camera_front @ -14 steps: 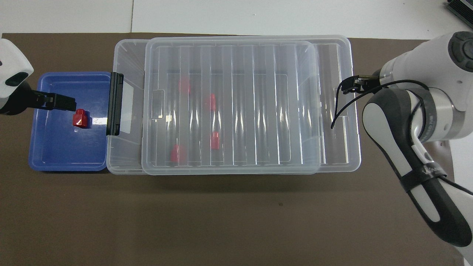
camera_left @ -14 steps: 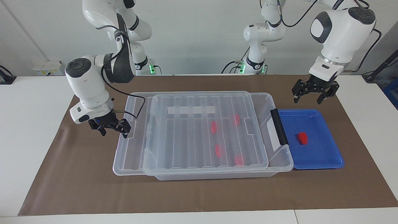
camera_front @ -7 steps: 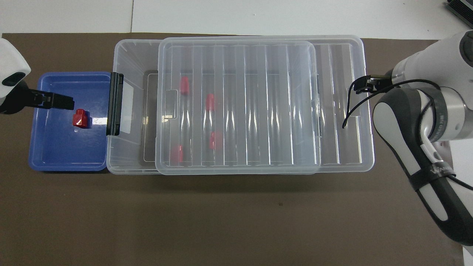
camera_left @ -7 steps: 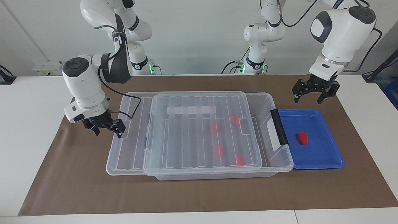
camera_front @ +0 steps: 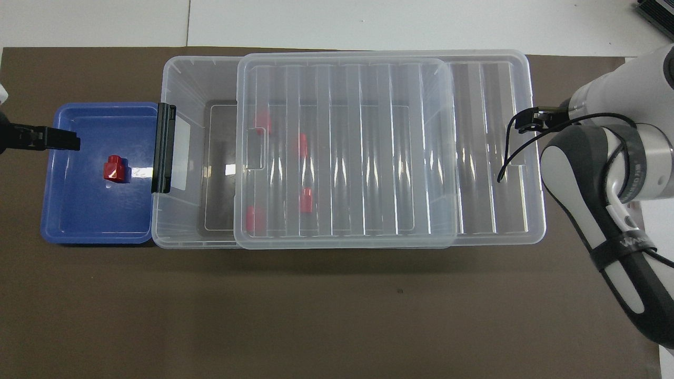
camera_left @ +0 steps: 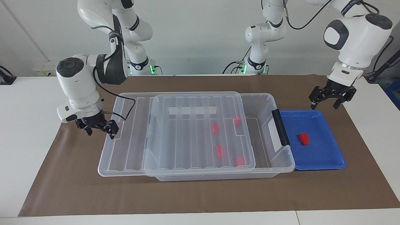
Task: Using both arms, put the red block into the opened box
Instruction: 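Lower the left gripper onto the red block in the blue tray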
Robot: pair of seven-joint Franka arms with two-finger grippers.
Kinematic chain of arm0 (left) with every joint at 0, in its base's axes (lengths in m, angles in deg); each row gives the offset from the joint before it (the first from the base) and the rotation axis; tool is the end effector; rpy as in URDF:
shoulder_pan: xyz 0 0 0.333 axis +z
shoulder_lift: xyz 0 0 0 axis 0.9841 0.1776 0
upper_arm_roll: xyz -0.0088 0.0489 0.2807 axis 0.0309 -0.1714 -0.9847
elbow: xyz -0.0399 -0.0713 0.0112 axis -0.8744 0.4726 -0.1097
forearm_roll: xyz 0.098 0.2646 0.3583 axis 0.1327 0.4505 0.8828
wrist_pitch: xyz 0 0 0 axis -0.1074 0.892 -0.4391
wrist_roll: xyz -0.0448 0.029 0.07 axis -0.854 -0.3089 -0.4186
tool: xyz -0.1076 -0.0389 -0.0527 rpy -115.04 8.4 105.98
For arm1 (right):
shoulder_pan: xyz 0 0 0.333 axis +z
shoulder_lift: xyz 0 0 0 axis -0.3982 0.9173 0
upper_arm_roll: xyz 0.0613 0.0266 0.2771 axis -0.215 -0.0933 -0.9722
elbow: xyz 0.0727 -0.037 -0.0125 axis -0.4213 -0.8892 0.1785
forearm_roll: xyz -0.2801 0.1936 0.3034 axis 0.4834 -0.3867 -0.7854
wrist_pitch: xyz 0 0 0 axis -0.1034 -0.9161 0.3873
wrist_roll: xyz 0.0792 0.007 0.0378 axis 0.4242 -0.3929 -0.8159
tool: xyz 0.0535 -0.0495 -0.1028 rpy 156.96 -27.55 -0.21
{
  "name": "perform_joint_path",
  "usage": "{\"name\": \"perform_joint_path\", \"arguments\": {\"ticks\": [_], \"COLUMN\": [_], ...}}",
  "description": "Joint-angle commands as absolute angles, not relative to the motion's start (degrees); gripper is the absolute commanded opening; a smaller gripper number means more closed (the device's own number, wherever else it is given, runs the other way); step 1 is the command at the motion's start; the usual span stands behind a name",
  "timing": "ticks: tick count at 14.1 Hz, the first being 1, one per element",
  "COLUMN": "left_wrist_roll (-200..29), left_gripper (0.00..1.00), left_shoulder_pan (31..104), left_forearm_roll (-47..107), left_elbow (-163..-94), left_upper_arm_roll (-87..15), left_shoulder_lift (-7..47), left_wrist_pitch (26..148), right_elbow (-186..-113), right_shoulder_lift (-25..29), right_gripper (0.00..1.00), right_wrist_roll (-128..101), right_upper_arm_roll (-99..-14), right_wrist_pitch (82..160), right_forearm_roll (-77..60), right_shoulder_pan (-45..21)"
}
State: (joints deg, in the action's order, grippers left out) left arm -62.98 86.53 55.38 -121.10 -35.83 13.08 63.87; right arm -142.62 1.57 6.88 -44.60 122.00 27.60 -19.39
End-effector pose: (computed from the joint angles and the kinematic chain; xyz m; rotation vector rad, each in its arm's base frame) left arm 0.6611 0.0410 0.4727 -3.1164 0.1007 -0.2943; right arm 0.7025 -0.0152 0.3821 3.0232 -0.2749 0.1850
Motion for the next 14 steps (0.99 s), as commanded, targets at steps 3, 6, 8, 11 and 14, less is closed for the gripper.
{"name": "perform_joint_path", "arguments": {"ticks": [3, 6, 8, 11, 14], "left_wrist_roll": [-64.1, -64.4, -64.4, -64.5, -64.4], "left_gripper": [1.0, 1.0, 1.0, 1.0, 1.0], "left_shoulder_pan": [88.3, 88.3, 88.3, 88.6, 88.9], "left_forearm_roll": [55.2, 55.2, 55.2, 55.2, 55.2], "left_elbow": [-128.4, -130.7, -132.5, -135.1, -136.0], "left_upper_arm_roll": [-35.6, -35.6, -35.6, -35.6, -35.6], "left_shoulder_lift": [17.0, 18.1, 20.0, 22.6, 23.6], "left_wrist_pitch": [77.6, 81.5, 85.6, 91.3, 92.4], "right_elbow": [-142.7, -142.7, -142.6, -142.5, -142.3], "right_shoulder_lift": [1.0, 1.0, 0.9, 0.9, 0.8], "right_gripper": [1.0, 1.0, 1.0, 1.0, 1.0], "right_wrist_roll": [6.6, 6.6, 6.6, 6.3, 5.6], "right_upper_arm_roll": [-44.9, -44.9, -44.8, -44.8, -44.8], "right_wrist_pitch": [120.0, 119.1, 118.7, 118.2, 118.0], "right_forearm_roll": [29.1, 30.8, 31.6, 31.9, 31.9], "right_shoulder_pan": [-21.4, -21.6, -21.7, -22.3, -22.2]}}
